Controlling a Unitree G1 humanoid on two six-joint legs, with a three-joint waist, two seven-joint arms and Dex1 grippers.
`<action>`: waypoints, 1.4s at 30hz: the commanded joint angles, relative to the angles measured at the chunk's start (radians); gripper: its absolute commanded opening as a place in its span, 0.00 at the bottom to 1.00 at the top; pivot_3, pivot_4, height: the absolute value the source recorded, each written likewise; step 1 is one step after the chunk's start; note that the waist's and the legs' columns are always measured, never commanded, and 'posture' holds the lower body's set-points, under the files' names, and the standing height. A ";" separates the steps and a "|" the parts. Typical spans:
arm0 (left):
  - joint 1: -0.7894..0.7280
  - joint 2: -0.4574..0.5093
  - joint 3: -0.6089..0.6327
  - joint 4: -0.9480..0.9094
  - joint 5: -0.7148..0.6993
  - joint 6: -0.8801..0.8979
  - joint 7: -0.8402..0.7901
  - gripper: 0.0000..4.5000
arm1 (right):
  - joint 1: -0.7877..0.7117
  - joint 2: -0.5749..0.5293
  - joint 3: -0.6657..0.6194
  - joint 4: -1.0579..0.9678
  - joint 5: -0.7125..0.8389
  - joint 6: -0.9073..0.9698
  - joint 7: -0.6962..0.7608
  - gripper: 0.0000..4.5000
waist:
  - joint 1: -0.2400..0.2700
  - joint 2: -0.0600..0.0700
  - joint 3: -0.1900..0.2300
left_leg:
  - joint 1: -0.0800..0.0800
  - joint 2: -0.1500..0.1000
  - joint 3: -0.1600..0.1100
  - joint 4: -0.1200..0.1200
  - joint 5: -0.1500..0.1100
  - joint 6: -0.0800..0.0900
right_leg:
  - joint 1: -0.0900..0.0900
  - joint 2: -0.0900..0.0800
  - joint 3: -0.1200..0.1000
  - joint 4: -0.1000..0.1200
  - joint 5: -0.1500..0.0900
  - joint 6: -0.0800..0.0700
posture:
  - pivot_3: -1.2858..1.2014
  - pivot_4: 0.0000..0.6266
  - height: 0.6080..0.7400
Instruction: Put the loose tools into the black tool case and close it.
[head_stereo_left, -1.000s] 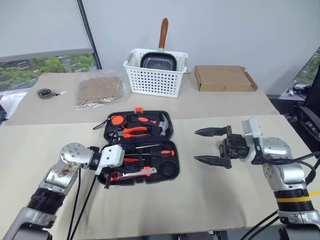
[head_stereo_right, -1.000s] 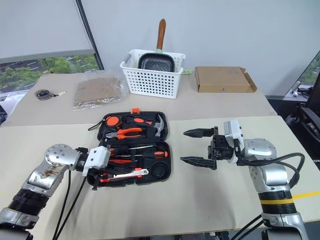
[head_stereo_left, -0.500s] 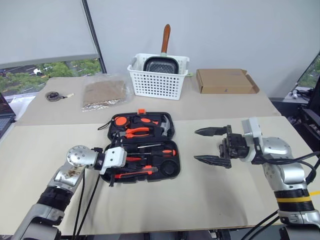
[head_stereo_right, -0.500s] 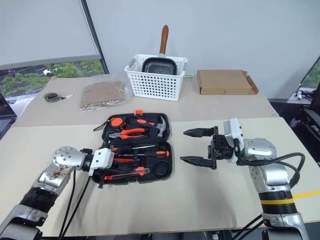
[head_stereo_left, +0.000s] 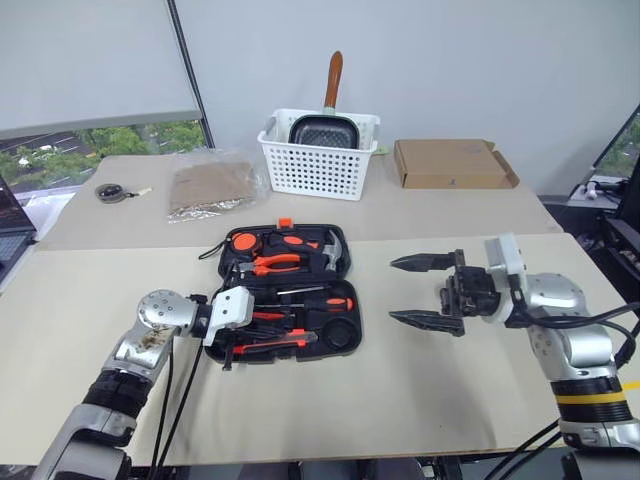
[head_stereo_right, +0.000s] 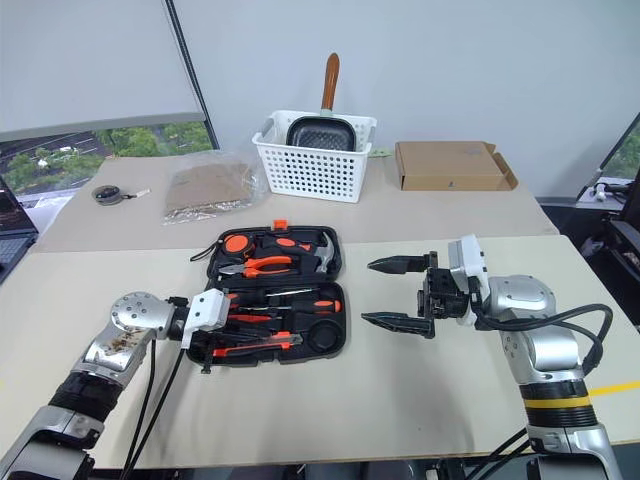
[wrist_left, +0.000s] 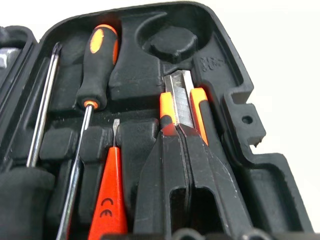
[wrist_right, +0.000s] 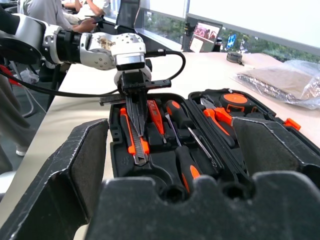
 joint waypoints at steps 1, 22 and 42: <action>0.021 0.034 0.066 -0.143 -0.071 0.123 0.043 0.01 | 0.001 -0.027 -0.033 -0.025 -0.008 -0.003 -0.014 1.00 | -0.001 -0.004 0.003 | -0.002 0.000 0.000 0.000 0.002 0.004 | -0.001 0.000 0.000 0.000 0.002 0.003 | 0.52 0.24 0.70; 0.166 0.211 0.364 -0.779 -0.507 0.674 0.266 0.98 | 0.086 -0.305 0.002 0.092 -0.348 0.093 -0.212 1.00 | -0.016 -0.014 0.011 | -0.011 -0.003 -0.002 -0.003 -0.001 0.005 | -0.004 0.001 0.000 -0.010 0.000 0.009 | 0.52 0.24 0.70; 0.267 0.245 0.409 -0.901 -0.557 0.715 0.359 1.00 | -0.120 -0.223 0.145 0.401 -0.500 0.020 -0.198 0.23 | -0.024 -0.014 0.013 | -0.010 -0.004 -0.004 -0.003 0.001 0.002 | -0.002 0.002 0.000 -0.011 0.000 0.008 | 0.52 0.24 0.70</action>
